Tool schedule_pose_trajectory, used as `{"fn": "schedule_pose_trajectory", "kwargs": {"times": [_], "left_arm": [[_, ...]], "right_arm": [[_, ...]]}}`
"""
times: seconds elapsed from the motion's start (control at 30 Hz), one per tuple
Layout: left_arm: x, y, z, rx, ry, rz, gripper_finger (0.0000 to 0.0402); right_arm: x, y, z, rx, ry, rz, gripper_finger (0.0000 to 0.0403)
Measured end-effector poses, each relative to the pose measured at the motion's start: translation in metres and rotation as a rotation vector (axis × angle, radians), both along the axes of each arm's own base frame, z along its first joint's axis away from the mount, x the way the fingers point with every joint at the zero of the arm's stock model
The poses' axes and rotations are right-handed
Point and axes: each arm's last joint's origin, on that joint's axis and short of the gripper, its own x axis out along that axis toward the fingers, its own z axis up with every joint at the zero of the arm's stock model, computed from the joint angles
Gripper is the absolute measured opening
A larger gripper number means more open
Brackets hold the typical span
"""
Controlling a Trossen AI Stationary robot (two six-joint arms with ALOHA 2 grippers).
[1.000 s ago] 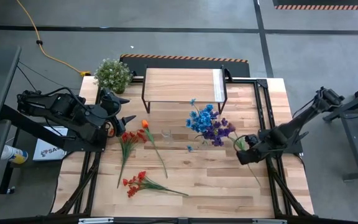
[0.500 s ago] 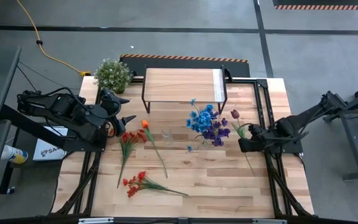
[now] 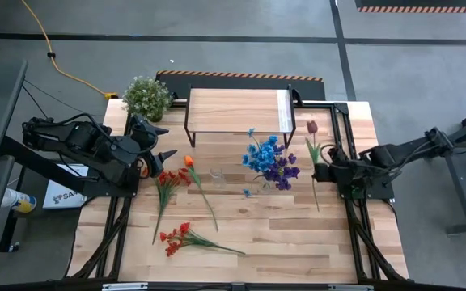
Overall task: Pick and place flowers into a vace then onto a shelf
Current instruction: Put the purple flower into the right transparent vase
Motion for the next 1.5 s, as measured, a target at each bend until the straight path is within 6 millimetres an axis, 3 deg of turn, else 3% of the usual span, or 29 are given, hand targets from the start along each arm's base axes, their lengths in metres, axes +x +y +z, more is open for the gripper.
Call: {"fn": "schedule_pose_trajectory", "kwargs": {"times": [0.27,0.77,1.27,1.5], "left_arm": [[0.0,0.0,0.0,0.006,0.004,-0.004,0.036],[0.0,0.0,0.0,0.007,0.004,-0.004,0.036],[0.0,0.0,0.0,0.007,0.004,-0.004,0.036],[0.0,0.0,0.0,0.006,0.004,-0.004,0.036]], "right_arm": [[-0.004,-0.009,0.014,-0.104,-0.189,-0.062,0.0],[-0.014,-0.017,0.032,-0.249,-0.36,-0.1,0.0],[-0.047,-0.029,0.123,-0.589,-0.523,-0.082,0.0],[-0.06,-0.034,0.149,-0.731,-0.543,-0.077,0.0]]}}
